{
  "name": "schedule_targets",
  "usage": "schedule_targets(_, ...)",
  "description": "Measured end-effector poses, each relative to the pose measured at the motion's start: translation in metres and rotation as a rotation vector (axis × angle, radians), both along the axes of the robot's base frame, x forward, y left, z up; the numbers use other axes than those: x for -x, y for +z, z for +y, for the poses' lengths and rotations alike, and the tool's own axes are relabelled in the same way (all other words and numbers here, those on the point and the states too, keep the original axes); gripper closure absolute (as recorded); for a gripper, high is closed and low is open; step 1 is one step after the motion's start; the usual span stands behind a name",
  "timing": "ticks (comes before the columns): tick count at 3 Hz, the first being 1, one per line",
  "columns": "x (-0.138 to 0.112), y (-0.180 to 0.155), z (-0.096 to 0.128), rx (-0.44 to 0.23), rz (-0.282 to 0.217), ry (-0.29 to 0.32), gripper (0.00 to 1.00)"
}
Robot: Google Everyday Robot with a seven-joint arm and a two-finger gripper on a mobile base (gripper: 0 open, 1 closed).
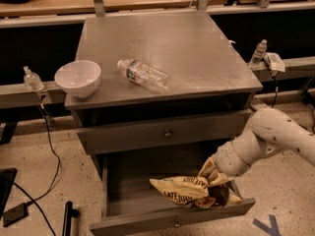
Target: Place brown chip bag into middle drawer
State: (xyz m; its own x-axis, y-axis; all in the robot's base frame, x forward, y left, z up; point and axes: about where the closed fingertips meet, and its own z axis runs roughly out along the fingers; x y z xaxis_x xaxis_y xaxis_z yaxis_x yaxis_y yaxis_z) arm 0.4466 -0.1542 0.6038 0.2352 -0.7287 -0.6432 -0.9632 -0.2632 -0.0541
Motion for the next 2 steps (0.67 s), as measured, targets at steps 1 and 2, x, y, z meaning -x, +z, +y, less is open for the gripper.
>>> schedule_targets(1, -0.016, -0.012, -0.01, 0.031, -0.003, -0.022, 1.0)
schedule_targets(2, -0.04, -0.027, -0.028, 0.067, -0.012, -0.072, 1.0)
